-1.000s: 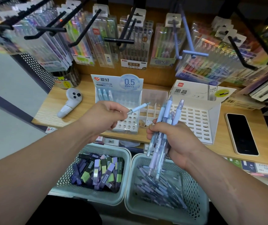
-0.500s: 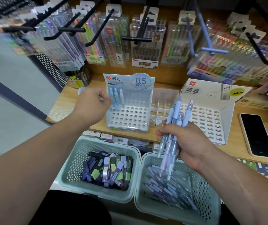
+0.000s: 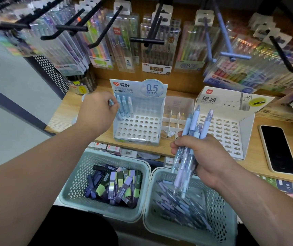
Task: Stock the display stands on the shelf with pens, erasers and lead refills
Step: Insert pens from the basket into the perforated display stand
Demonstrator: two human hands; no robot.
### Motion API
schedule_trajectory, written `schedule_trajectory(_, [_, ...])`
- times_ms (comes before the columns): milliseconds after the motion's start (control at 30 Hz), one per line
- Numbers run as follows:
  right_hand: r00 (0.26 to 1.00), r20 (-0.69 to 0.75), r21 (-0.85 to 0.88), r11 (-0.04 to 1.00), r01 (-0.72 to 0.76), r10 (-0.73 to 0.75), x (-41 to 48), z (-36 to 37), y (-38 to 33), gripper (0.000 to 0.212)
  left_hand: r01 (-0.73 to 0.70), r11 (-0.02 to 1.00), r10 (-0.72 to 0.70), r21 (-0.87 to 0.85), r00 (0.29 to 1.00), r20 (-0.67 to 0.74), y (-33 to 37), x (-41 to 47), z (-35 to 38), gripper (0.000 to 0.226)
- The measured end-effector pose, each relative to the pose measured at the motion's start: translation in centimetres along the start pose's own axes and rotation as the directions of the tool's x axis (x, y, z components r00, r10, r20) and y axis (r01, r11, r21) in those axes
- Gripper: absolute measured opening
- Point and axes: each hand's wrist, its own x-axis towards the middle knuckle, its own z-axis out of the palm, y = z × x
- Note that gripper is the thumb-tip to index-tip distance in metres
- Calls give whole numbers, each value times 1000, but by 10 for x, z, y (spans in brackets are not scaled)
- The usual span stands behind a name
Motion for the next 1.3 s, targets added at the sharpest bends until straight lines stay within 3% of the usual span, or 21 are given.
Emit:
schedule_trajectory(200, [1000, 15, 15, 1000, -2, 2, 0, -2, 0, 11, 120, 992, -118, -24, 990, 77, 0, 1, 7, 7])
schedule_trajectory(367, [999, 31, 16, 1000, -5, 4, -1, -4, -1, 13, 206, 971, -202, -118, 978, 46, 4, 1, 6, 32])
schedule_trajectory(533, [999, 43, 70, 997, -23, 20, 2, -5, 1, 14, 122, 973, -127, -197, 992, -13, 27, -6, -5, 25])
schedule_trajectory(600, [999, 37, 100, 995, -20, 16, 3, -3, 1, 9, 124, 936, -93, -330, 990, 107, 51, -16, -11, 21])
schedule_trajectory(633, [999, 31, 112, 994, -14, 11, 4, -3, 0, 7, 165, 910, -69, -380, 965, 254, 64, -23, -13, 20])
schedule_trajectory(700, [1000, 21, 128, 992, 12, -15, 4, -1, -1, 13, 292, 861, 11, -417, 808, 588, 85, -40, -13, 21])
schedule_trajectory(767, [999, 11, 146, 988, 48, -50, 4, -1, -1, 26, 382, 821, 95, -425, 641, 761, 96, -53, -8, 28])
schedule_trajectory(800, [998, 5, 163, 985, 62, -63, 4, -1, -1, 28, 383, 825, 119, -415, 601, 790, 99, -59, -4, 30])
schedule_trajectory(967, [995, -41, 181, 979, 98, -92, 7, -3, -1, 13, 426, 794, 103, -433, 608, 787, 102, -67, 3, 28])
schedule_trajectory(1100, [995, -52, 230, 968, 99, -89, 6, -3, -4, 6, 588, 632, 21, -504, 637, 771, 101, -64, 3, 19])
schedule_trajectory(1300, [994, -63, 252, 962, 102, -89, 7, -2, -3, 9, 765, 417, -42, -491, 556, 830, 94, -60, 5, 12])
